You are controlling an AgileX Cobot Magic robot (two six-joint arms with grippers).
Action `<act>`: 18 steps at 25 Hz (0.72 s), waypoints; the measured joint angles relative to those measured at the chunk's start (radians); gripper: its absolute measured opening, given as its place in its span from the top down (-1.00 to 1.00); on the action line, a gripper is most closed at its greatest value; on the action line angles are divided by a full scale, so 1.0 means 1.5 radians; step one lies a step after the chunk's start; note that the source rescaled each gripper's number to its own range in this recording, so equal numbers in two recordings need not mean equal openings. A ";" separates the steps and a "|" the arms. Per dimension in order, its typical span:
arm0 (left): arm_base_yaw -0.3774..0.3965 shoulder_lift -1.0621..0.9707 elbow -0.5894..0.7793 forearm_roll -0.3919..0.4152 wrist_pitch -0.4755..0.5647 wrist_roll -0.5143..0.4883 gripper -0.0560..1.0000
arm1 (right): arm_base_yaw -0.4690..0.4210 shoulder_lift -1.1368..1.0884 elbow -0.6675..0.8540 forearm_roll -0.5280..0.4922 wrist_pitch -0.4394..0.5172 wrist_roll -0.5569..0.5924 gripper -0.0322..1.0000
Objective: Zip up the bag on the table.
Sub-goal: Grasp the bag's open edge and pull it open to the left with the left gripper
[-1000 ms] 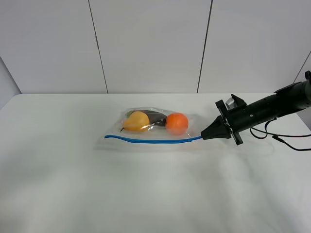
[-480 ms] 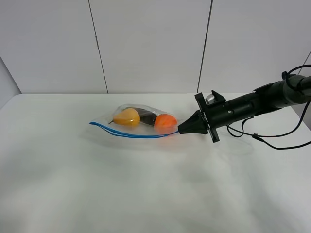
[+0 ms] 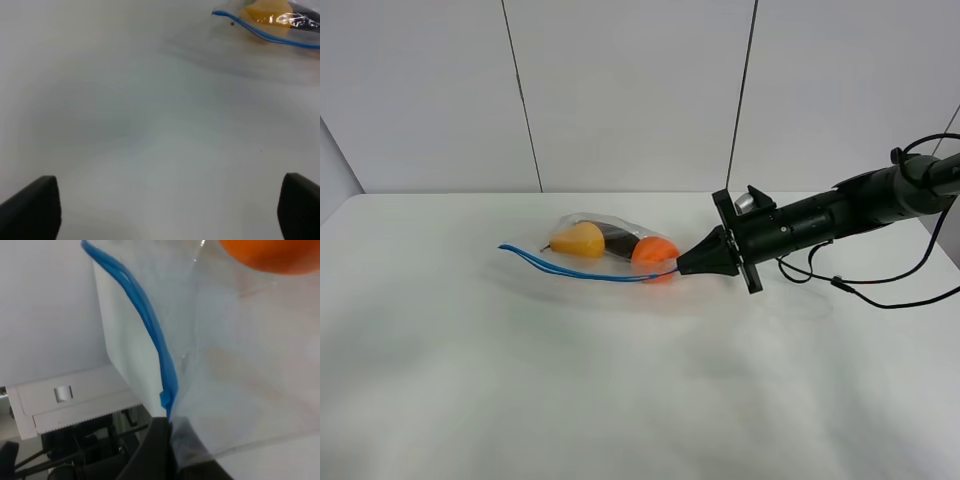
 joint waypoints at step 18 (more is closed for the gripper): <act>0.000 0.048 -0.049 0.000 -0.056 0.000 -1.00 | -0.010 0.000 0.000 0.000 0.000 0.001 0.94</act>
